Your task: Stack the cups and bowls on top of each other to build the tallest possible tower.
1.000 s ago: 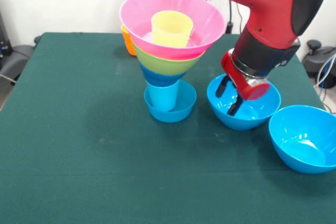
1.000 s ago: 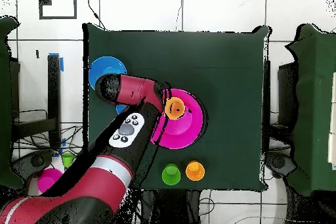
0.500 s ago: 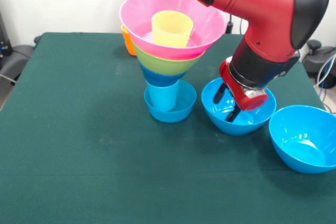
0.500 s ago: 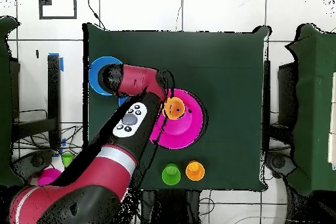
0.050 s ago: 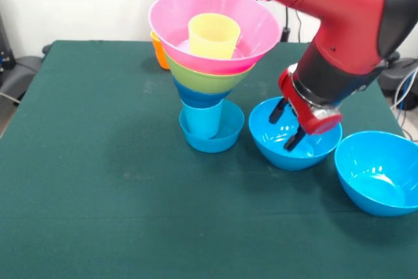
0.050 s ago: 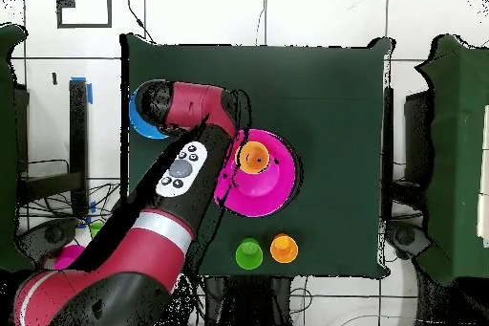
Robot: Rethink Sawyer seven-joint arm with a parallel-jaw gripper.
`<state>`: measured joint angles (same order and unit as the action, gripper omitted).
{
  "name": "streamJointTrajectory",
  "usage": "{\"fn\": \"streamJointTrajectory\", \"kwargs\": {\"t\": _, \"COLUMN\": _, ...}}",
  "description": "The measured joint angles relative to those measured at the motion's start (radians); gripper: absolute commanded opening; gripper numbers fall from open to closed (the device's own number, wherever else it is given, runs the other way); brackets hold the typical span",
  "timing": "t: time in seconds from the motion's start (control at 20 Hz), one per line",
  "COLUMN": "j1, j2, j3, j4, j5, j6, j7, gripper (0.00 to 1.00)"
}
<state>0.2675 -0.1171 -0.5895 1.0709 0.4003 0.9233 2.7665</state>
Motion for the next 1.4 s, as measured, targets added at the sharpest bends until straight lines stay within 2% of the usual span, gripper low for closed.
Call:
{"fn": "streamJointTrajectory", "kwargs": {"t": 0.15, "j1": 0.015, "j2": -0.018, "j3": -0.010, "j4": 0.022, "j5": 0.000, "j6": 0.000, "j7": 0.000, "gripper": 1.00}}
{"fn": "streamJointTrajectory", "kwargs": {"t": 0.2, "j1": 0.043, "j2": -0.049, "j3": -0.021, "j4": 0.061, "j5": 0.000, "j6": -0.001, "j7": 0.000, "gripper": 1.00}}
{"fn": "streamJointTrajectory", "kwargs": {"t": 0.7, "j1": 0.196, "j2": -0.162, "j3": -0.039, "j4": 0.225, "j5": 0.016, "j6": -0.039, "j7": 0.001, "gripper": 1.00}}
{"fn": "streamJointTrajectory", "kwargs": {"t": 1.05, "j1": 0.253, "j2": -0.160, "j3": -0.039, "j4": 0.266, "j5": 0.053, "j6": -0.096, "j7": 0.005, "gripper": 1.00}}
{"fn": "streamJointTrajectory", "kwargs": {"t": 1.4, "j1": 0.264, "j2": -0.122, "j3": -0.046, "j4": 0.272, "j5": 0.092, "j6": -0.156, "j7": 0.036, "gripper": 1.00}}
